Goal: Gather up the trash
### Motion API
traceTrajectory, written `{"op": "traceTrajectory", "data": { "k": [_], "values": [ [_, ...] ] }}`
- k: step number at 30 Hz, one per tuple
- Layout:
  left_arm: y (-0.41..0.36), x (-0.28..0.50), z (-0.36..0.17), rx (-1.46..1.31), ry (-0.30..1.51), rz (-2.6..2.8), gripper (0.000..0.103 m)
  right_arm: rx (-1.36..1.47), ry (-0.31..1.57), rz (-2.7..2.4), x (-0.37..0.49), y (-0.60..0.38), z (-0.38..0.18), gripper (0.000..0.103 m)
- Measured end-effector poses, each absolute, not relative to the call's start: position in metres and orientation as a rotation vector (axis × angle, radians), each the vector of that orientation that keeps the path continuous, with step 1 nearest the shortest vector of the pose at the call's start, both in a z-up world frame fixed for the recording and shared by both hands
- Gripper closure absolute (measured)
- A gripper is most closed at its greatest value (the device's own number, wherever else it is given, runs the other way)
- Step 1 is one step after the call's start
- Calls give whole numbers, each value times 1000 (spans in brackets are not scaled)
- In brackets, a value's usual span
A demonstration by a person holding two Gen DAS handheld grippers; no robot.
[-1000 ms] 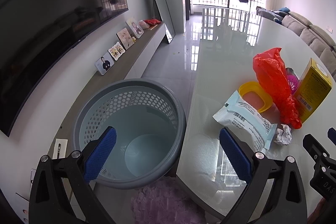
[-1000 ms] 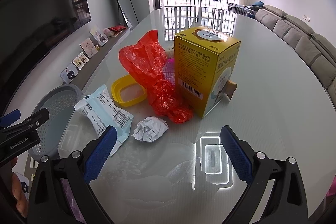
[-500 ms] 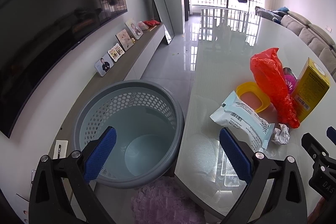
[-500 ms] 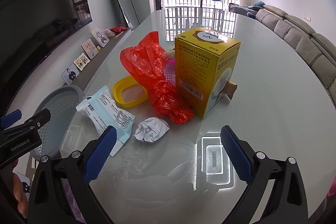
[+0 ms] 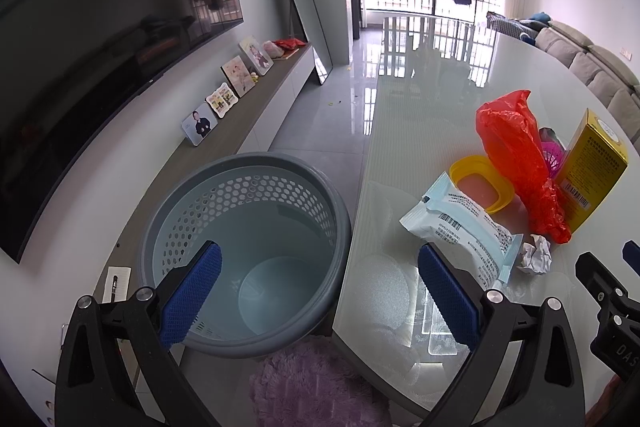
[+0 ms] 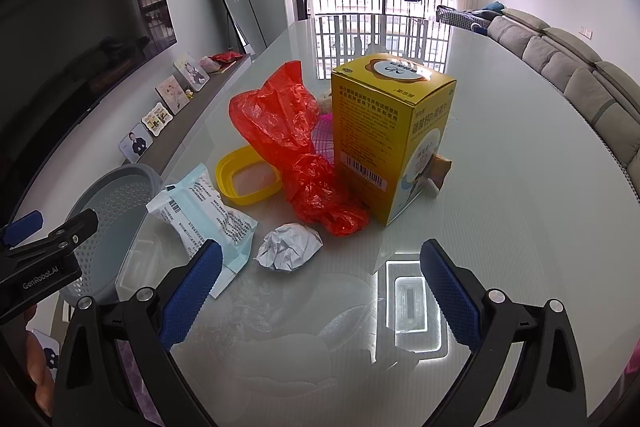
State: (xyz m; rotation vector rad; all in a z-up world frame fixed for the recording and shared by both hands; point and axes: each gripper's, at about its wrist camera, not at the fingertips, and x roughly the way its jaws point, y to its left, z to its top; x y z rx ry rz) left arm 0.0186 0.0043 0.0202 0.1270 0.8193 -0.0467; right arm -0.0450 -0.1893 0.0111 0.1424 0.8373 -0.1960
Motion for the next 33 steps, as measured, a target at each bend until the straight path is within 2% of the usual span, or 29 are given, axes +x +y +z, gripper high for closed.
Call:
{"op": "traceTrajectory", "data": {
  "k": [17, 33],
  "values": [
    [-3, 13, 8, 96, 851, -72, 6, 187, 866, -173, -56, -207, -9, 8],
    [-11, 14, -11, 112, 879, -46, 6, 176, 937, -136, -10, -198, -48, 9]
  ]
}}
